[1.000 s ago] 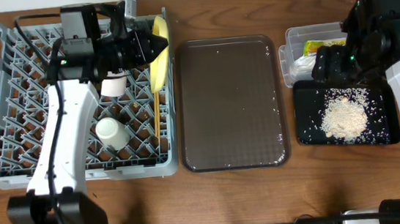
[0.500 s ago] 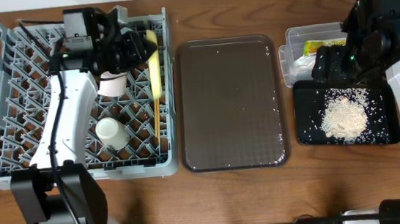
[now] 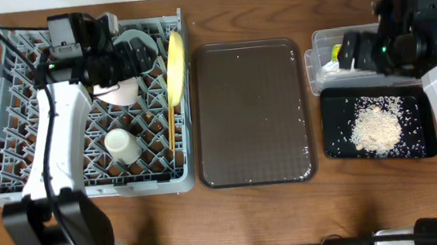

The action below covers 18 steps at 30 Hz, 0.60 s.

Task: Sort waste into correct bins and load items into the dishwasher
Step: 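Lift the yellow plate and stand it upright in the dish rack, then release the yellow plate and pull the left gripper back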

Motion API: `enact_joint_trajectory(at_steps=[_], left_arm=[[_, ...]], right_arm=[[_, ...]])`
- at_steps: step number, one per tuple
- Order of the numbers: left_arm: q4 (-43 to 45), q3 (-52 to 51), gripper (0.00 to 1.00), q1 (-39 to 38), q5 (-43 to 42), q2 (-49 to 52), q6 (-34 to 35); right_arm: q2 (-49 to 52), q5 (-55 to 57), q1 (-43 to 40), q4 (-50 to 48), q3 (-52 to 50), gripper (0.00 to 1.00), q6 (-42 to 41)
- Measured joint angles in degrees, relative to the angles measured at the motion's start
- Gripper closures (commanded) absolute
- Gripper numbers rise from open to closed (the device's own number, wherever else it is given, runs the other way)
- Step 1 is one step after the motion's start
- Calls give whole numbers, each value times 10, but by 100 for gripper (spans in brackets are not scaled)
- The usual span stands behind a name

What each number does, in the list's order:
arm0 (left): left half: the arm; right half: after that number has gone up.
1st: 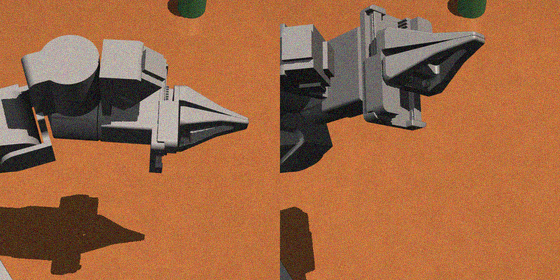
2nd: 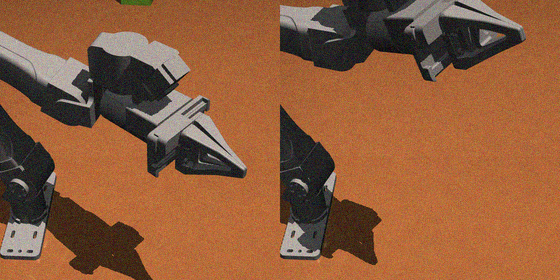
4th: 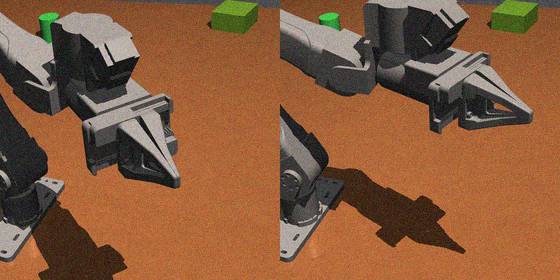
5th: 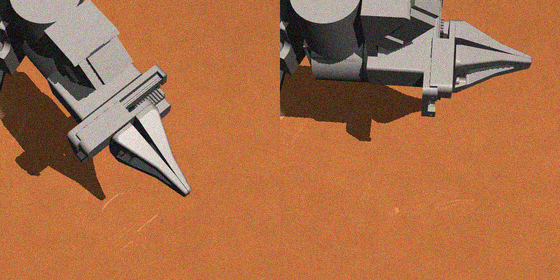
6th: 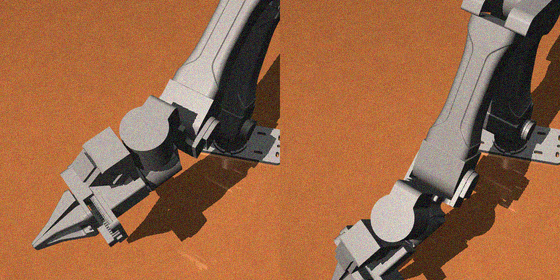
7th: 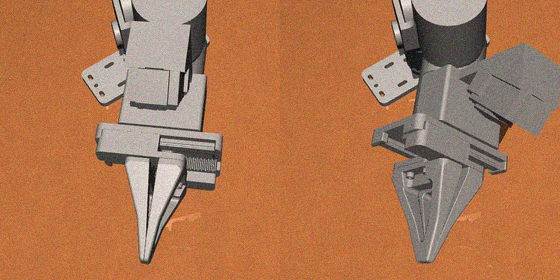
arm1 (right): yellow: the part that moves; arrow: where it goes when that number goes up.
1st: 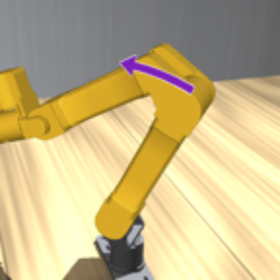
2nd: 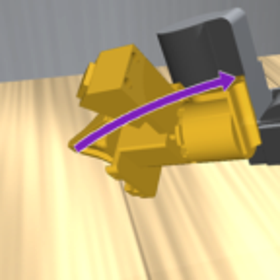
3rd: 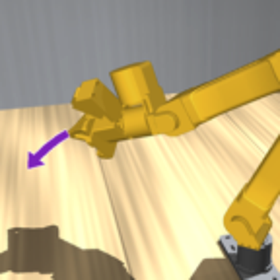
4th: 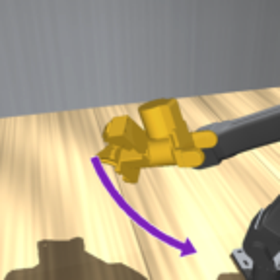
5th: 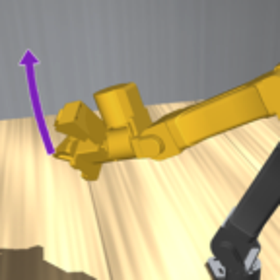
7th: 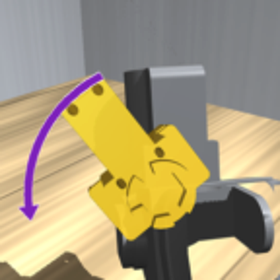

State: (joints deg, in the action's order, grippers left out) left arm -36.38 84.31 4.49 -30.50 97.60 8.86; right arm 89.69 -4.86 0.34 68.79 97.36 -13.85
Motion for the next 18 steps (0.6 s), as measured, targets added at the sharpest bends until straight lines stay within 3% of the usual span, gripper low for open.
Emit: enact_joint_trajectory(at_steps=[5,11,18], left_arm=[[-119,0,12,-24,125,-42,-54],[-233,0,11,-26,190,-46,-74],[-229,-59,11,-26,200,-94,-77]], right_arm=[[2,2,11,-85,0,1,16],[26,3,16,-56,0,1,26],[32,12,29,-19,-38,1,28]])
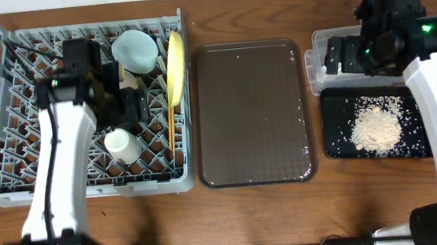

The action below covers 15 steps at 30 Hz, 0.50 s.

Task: Sort waste into correct bins and load items into the dishwasher
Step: 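Release the yellow plate and pull the left gripper back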

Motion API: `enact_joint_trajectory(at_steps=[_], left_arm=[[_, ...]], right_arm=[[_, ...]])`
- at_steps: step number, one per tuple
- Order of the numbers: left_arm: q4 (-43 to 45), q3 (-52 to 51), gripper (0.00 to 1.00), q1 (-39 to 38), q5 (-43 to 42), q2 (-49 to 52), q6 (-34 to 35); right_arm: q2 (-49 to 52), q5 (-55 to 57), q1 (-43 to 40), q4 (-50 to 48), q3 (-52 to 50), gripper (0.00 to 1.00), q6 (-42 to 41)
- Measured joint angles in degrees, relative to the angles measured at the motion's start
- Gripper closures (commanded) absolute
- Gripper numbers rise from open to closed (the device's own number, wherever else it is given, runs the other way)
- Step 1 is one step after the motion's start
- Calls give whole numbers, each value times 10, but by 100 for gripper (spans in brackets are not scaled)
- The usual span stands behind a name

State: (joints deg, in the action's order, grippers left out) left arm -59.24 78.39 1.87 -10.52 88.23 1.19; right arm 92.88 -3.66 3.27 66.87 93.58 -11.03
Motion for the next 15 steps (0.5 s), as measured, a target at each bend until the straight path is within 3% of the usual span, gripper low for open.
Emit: enact_joint_trajectory(at_steps=[7,14,15], left_arm=[[92,-142,10,0,-1,-187,-5],[150,-258,9,0,-40,-400,-26],[148,-268,3,0,-43,-424,-26]], right_arm=[[-92,37,57,-120,-181,1,-3],[-327,64,100,-185,-351,1,-31],[-361,70,100,-185,-366,1,-35]])
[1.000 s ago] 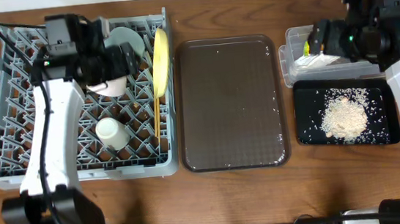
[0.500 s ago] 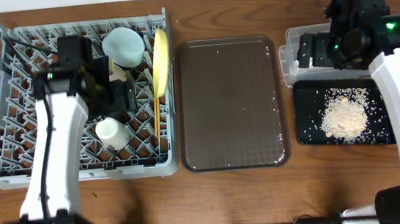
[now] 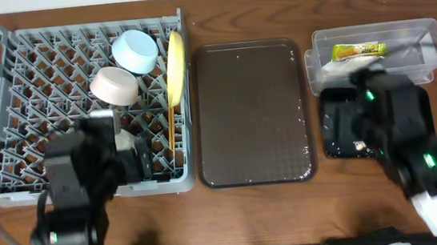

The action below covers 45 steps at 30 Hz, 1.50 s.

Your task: Sort waste into correct bins and load items into the dishwasher

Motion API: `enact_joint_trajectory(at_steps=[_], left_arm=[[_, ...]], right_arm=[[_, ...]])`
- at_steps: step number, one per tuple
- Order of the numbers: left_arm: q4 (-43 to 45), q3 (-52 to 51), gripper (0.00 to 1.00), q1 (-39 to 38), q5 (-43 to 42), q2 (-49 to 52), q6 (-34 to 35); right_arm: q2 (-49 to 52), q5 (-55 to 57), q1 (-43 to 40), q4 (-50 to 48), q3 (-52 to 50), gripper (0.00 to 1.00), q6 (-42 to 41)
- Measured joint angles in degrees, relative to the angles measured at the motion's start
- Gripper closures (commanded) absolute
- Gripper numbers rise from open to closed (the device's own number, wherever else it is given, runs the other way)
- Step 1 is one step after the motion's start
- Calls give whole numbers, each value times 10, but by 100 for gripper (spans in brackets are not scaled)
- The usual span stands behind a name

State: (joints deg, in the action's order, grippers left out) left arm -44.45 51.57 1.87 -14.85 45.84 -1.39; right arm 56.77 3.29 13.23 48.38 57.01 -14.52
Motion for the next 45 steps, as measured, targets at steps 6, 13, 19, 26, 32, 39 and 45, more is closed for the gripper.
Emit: enact_joint_trajectory(at_steps=[6,13,19,26,32,39,45], left_arm=[[-5,-15,2,0,-9,-85,-2],[-5,-15,2,0,-13,-95,-2],[-5,-15,2,0,-13,-94,-2],[-5,-15,2,0,-13,-92,-2],[-5,-15,2,0,-13,-92,-2],[-5,-16,2,0,-14,-92,-2],[-5,-17,2,0,-13,-92,-2]], right_arm=[[-124,12,0,18,-36,1,-11],[-170,14,0,53,-37,1,-14],[-170,14,0,90,-39,1,-14],[-171,21,0,149,-40,1,-11],[-209,24,-28,96,-70,1,17],[-347,-8,-99,-99,-210,1,88],[-454,-21,-111,-266,-342,1,120]])
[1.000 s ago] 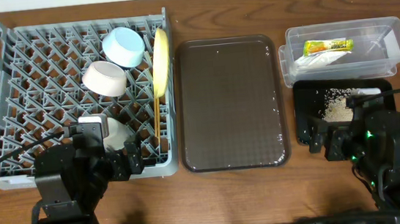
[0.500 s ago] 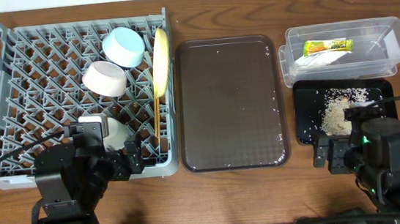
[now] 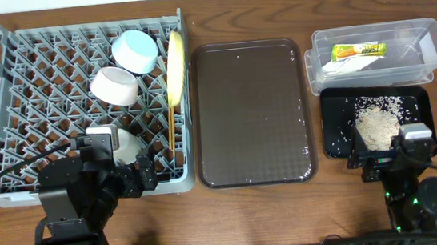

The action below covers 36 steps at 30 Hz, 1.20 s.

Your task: Sort waste into correct bins and load items into the dishwasher

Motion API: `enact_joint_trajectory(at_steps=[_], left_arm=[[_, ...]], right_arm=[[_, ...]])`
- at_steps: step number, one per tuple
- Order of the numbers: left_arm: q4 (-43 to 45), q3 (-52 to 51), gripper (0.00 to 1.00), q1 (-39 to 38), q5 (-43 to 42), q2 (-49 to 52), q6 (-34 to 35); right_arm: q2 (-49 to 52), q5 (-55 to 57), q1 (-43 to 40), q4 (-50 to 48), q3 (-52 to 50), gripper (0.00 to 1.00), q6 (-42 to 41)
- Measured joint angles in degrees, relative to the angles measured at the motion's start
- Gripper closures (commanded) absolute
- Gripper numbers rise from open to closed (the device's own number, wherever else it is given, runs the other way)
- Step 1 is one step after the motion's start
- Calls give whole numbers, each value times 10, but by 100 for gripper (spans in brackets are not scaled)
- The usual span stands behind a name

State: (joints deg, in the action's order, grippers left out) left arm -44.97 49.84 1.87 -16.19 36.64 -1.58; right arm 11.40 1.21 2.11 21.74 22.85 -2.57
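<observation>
The grey dish rack at the left holds a light blue bowl, a white bowl, a yellow plate standing on edge, a wooden stick and a white cup. The clear bin holds a yellow-green wrapper. Rice lies in the black bin. My left gripper sits low over the rack's front edge beside the cup. My right gripper is at the black bin's front edge. From above, neither gripper's jaws can be read.
A brown tray, bare but for a few grains, lies between the rack and the bins. White paper lies in the clear bin under the wrapper. Both arms are folded back at the table's near edge.
Both arms have drawn further back toward the near edge. The right arm no longer covers the black bin, so the rice shows. The white cup shows again beside the left gripper.
At first my left gripper was at the rack's back by the bowls and my right over the clear bin. Then the left was at mid-rack, the right still by the bin. After that both stood nearer the front, bowls and wrapper in place, and now further back.
</observation>
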Motion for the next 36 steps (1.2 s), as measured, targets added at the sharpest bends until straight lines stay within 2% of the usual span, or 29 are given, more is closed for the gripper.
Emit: enact_joint_trajectory(at_steps=[6,11,16,36], left_arm=[[0,0,1,0,0,0,0],[0,0,1,0,0,0,0],[0,0,1,0,0,0,0],[0,0,1,0,0,0,0]], right_arm=[[-63,-4,-16,-170,-125,1,12],[-103,-17,-41,-232,-201,1,31],[-106,-46,-42,-179,-225,1,76],[-107,-58,-42,-181,-225,1,106]])
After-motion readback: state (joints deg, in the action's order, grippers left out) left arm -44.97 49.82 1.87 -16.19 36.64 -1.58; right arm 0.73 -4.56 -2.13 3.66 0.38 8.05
